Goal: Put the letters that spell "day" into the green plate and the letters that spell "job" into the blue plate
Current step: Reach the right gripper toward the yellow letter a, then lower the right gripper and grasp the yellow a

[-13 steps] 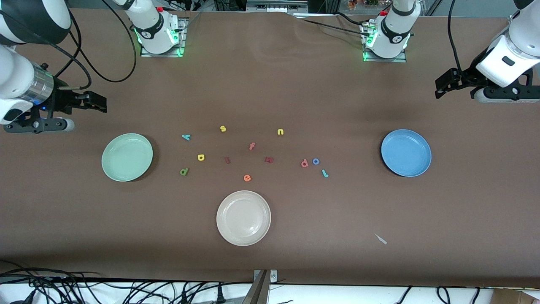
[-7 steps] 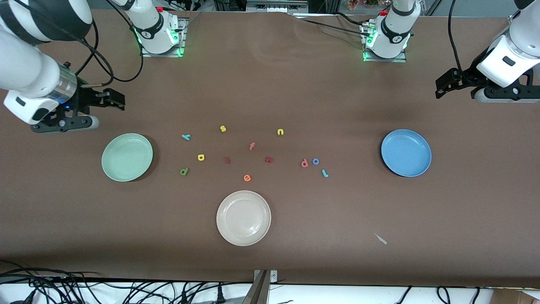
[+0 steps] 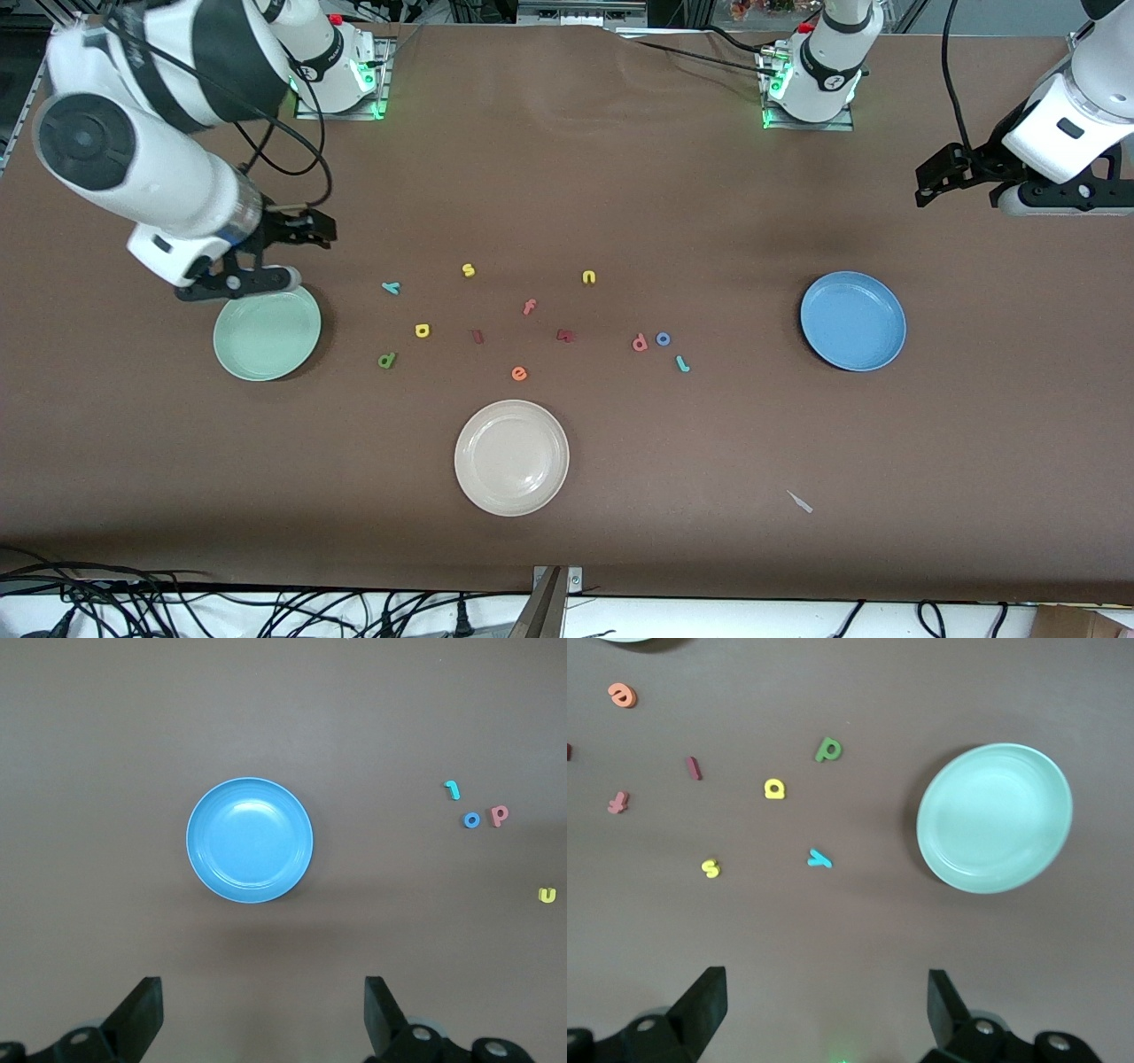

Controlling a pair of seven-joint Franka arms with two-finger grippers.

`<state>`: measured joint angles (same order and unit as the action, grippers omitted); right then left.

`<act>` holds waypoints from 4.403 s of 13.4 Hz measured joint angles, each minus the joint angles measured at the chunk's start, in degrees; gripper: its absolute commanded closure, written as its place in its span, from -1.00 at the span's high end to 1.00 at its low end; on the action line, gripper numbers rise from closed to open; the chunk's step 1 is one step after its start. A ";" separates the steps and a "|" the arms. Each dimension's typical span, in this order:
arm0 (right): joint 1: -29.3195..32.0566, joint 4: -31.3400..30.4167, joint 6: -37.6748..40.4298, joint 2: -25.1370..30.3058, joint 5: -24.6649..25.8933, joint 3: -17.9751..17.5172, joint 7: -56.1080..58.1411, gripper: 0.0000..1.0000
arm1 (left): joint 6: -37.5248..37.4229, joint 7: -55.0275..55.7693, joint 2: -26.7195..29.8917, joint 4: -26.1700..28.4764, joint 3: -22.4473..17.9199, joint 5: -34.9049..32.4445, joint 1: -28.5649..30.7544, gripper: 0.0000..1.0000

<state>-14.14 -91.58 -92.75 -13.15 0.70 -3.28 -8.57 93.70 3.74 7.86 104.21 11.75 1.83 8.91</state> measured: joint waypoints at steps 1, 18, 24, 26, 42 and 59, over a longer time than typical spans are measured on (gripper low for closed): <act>-0.45 -0.41 -1.79 -0.92 -0.02 0.01 -1.01 1.00 | 0.00 0.00 0.00 0.00 0.00 0.00 0.00 1.00; -6.23 -14.69 -34.27 -10.93 -0.14 0.01 -14.85 1.00 | 0.00 0.00 0.00 -0.02 -0.08 0.00 0.10 1.00; -6.25 -17.82 -43.63 -15.54 -0.14 0.04 -16.08 1.00 | 0.00 0.00 0.00 -0.02 -0.06 0.00 0.10 1.00; -6.29 -17.82 -45.34 -17.08 -0.14 0.04 -17.20 1.00 | 0.00 0.00 0.00 -0.02 -0.06 0.00 0.10 1.00; -6.33 -17.14 -45.98 -20.60 -1.00 0.09 -18.21 0.44 | 0.00 0.00 0.00 -0.02 -0.07 0.00 0.10 1.00; -6.35 -16.31 -45.98 -21.68 -1.00 0.11 -18.14 -0.52 | 0.00 0.00 0.00 -0.02 -0.06 0.00 0.09 1.00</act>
<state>-20.49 -107.89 -138.73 -34.83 -0.30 -3.18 -26.71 93.70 3.74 7.86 104.19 11.69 1.83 9.00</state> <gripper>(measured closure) 0.648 0.000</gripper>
